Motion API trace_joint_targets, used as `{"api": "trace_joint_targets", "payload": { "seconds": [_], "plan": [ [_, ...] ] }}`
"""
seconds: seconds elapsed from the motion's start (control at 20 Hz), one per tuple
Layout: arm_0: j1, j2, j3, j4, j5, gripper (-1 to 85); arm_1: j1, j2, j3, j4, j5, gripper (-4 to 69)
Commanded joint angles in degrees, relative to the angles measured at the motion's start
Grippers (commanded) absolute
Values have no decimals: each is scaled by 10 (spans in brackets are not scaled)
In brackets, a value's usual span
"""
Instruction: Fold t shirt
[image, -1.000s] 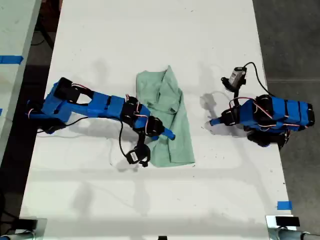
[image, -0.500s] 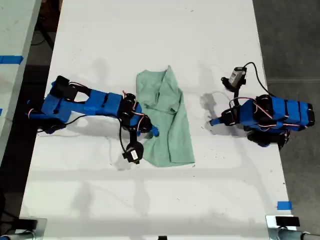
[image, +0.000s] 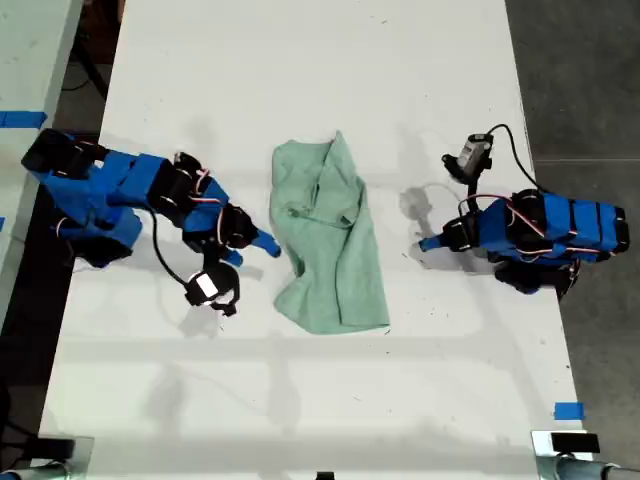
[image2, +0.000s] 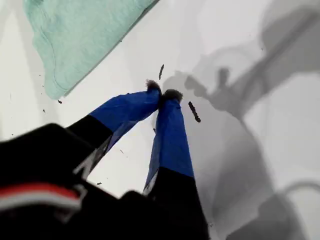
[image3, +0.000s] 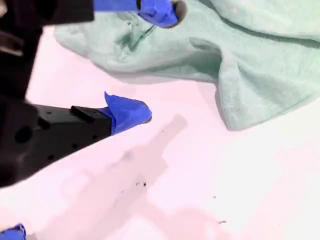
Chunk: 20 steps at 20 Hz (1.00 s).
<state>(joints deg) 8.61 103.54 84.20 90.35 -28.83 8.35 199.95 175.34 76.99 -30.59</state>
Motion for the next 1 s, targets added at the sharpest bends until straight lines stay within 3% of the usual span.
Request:
{"api": "trace_joint_targets", "payload": {
  "seconds": [0.0,0.5,0.95],
  "plan": [
    [43,139,99,-7,-98,251,2,4,24,1,-8,22],
    [124,381,390,-45,-269,252,2,4,24,1,-3,22],
    [113,452,512,-109,-248,254,0,4,24,1,2,22]
  ]
}}
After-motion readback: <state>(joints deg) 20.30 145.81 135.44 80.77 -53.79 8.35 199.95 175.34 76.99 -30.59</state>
